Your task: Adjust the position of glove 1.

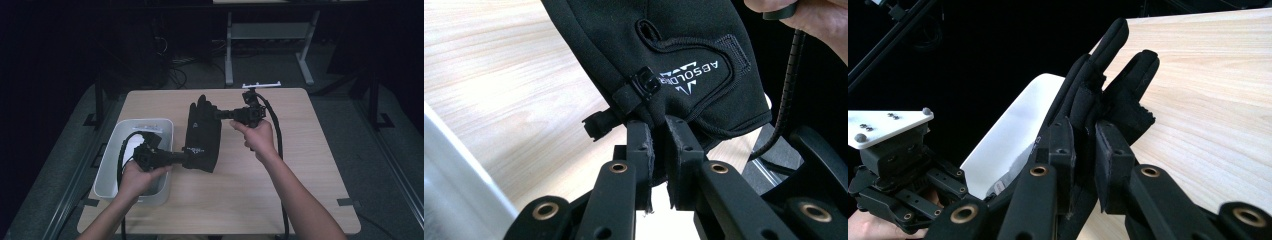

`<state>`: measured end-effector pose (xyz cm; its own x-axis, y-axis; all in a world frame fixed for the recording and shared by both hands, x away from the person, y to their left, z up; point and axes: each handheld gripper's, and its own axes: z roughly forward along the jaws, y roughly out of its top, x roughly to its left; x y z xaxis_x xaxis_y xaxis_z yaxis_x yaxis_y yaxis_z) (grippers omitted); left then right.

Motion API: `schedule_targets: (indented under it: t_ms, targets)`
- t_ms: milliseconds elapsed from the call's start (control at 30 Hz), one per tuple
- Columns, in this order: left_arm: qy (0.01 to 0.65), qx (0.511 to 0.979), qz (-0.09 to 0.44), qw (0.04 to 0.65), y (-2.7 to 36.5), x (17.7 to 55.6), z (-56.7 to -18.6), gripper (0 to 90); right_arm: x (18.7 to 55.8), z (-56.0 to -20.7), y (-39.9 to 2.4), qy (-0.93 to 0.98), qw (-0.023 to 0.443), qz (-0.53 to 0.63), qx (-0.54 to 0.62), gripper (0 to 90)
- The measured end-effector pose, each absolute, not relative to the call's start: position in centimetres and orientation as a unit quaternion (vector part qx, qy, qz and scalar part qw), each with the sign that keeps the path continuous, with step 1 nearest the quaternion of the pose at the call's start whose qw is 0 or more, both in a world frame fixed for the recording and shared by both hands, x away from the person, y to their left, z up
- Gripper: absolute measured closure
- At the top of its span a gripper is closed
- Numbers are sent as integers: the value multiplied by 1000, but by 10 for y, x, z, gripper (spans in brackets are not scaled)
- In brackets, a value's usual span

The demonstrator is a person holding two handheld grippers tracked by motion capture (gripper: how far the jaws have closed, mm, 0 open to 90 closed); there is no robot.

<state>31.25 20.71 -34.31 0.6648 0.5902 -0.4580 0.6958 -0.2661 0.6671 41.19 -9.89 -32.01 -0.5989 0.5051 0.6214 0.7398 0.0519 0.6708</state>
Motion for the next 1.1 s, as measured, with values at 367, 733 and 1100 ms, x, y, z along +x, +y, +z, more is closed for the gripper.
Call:
schedule_targets:
  t_ms: [367,733,1100]
  targets:
    - [412,788,-55,455,228,309,-339,821,417,-315,-77,-725,114,-533,-422,794]
    - [425,779,-50,457,251,304,-340,822,422,-314,-52,-734,123,-529,-408,794]
    - [438,775,-42,454,271,300,-341,823,426,-318,-28,-737,134,-526,-401,793]
